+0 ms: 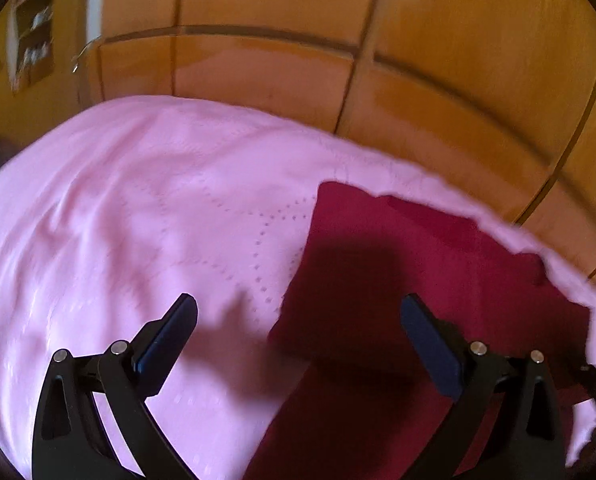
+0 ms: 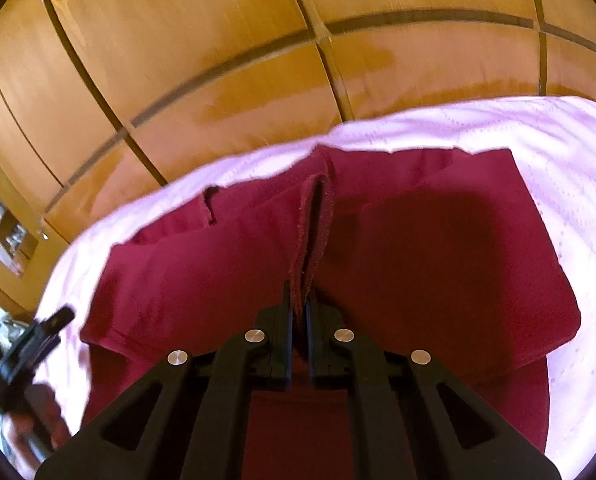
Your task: Fold small clothes
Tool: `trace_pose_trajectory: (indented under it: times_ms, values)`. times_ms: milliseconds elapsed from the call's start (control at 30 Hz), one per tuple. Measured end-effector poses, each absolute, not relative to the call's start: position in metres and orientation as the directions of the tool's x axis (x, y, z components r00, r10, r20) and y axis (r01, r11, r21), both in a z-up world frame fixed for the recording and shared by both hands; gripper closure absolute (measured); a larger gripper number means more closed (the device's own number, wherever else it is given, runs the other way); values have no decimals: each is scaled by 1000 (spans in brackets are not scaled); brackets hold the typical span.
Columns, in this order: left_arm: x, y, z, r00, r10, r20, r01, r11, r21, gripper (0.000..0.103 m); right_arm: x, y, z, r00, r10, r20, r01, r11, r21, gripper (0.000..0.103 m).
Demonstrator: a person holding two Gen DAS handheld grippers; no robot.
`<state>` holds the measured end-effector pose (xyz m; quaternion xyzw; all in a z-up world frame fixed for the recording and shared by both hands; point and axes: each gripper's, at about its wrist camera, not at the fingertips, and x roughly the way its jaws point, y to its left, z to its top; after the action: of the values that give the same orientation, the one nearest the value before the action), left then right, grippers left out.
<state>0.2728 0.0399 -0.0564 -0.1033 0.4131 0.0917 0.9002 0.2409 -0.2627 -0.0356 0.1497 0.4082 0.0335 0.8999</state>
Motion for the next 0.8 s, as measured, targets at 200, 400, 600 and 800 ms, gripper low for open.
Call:
trace_pose_trajectory:
  times_ms: [200, 400, 600, 800]
  values:
    - [274, 37, -85, 578, 48, -815, -178, 982, -69, 2, 230, -269, -52, 639, 139, -756, 95, 962, 257, 87]
    - [266, 49, -49, 650, 29, -759, -237, 957, -167, 2, 213, -258, -6, 784, 12, -621, 86, 988, 127, 66]
    - [289, -13, -48, 656, -13, -754, -84, 992, -89, 2, 254, -211, -22, 712, 140, -688, -82, 990, 116, 66]
    - [310, -35, -90, 638, 11, -770, 55, 997, 60, 2, 283, -230, -70, 676, 70, -734, -12, 996, 83, 66]
